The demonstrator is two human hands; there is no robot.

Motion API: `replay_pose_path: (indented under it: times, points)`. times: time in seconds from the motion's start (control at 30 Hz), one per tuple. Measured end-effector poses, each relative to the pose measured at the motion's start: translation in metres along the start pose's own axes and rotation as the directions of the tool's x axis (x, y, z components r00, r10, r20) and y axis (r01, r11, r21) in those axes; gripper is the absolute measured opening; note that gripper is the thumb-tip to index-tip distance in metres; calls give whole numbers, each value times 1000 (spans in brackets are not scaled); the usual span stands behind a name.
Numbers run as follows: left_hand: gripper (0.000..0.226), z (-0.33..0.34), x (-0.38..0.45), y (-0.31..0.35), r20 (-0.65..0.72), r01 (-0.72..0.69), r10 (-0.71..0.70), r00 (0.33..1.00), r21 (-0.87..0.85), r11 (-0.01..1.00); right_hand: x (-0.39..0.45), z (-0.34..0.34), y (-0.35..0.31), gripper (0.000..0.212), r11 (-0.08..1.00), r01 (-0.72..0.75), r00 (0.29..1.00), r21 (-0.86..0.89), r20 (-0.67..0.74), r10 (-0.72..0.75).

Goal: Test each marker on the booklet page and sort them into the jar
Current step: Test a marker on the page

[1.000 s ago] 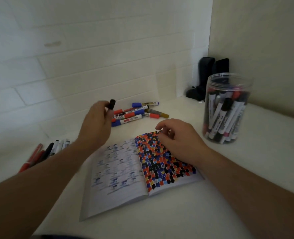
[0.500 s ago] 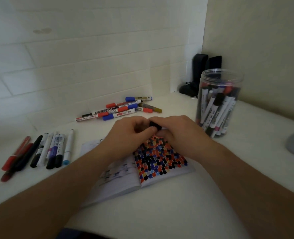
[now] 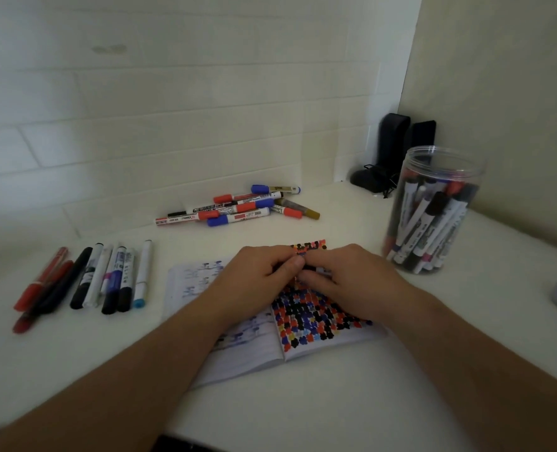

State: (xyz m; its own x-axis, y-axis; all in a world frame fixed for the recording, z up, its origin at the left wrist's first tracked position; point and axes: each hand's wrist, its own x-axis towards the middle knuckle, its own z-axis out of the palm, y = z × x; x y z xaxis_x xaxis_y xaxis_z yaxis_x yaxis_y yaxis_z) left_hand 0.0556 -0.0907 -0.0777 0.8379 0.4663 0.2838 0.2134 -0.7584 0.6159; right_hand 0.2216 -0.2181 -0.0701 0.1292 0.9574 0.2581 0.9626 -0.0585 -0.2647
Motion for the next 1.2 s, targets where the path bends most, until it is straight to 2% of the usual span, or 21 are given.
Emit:
replay_pose_path:
  times: [0.3, 0.4, 0.47, 0.5, 0.53, 0.57, 0.6, 0.63, 0.67, 0.7, 0.73, 0.8, 0.9, 0.93, 1.07, 1.17, 1.2]
  points:
    - [23, -3, 3, -4, 36, 45, -42, 998, -70, 997, -3, -7, -10, 39, 982, -73, 995, -176, 56, 84]
    - [28, -2, 5, -4, -5, 61, -61, 998, -82, 995, -4, -21, -13, 45, 967, -244, 963, -79, 94, 251]
    - [21, -2, 5, -5, -23, 75, -78, 997, -83, 994, -9, -35, -10, 38, 922, -359, 933, 146, 71, 352]
    - [14, -2, 4, -6, -12, 82, -83, 996, -82, 993, -12, -44, -6, 30, 854, -375, 922, 361, 50, 384]
    - [9, -2, 3, -6, 9, 83, -82, 997, -76, 994, -14, -54, 0, 23, 697, -366, 905, 617, 63, 420]
    - [11, -2, 2, -7, 29, 75, -73, 997, -62, 995, -16, -65, 3, 20, 428, -321, 902, 845, 136, 409]
    - [13, -1, 2, -7, 48, 58, -56, 997, -39, 998, -19, -75, 7, 25, 141, -255, 923, 957, 197, 332]
    - [16, -1, 3, -6, 62, 36, -35, 997, -6, 999, -21, -84, 13, 33, -74, -196, 949, 978, 208, 236]
    - [19, -2, 4, -5, 78, 10, -12, 997, 33, 999, -23, -89, 18, 41, -187, -156, 973, 970, 183, 139]
    - [24, -2, 5, -3, 97, -18, 10, 995, 72, 997, -24, -91, 22, 47, -223, -128, 987, 966, 146, 65]
    - [26, -2, 6, -2, 121, -41, 28, 992, 105, 994, -26, -91, 26, 51, -209, -117, 992, 971, 123, 13]
    - [29, -2, 7, -1, 157, -79, 54, 986, 153, 985, -29, -83, 28, 49, -95, -136, 991, 986, 133, -31]
    - [35, -1, 7, -4, 194, -125, 84, 977, 208, 970, -34, -60, 23, 34, 134, -159, 987, 978, 156, 29]
    - [38, -2, 7, -5, 220, -138, 90, 971, 218, 966, -36, -52, 20, 30, 171, -165, 986, 971, 160, 47]
    - [44, -6, 9, -5, 305, -162, 105, 947, 169, 972, -42, -27, 10, 20, 138, -179, 982, 974, 169, 84]
    - [45, -6, 11, -6, 302, -158, 112, 947, 134, 978, -48, -21, 5, 20, 293, -179, 977, 939, 136, 161]
    - [45, -5, 11, -6, 301, -162, 115, 947, 134, 978, -50, -20, 5, 22, 316, -185, 973, 931, 128, 191]
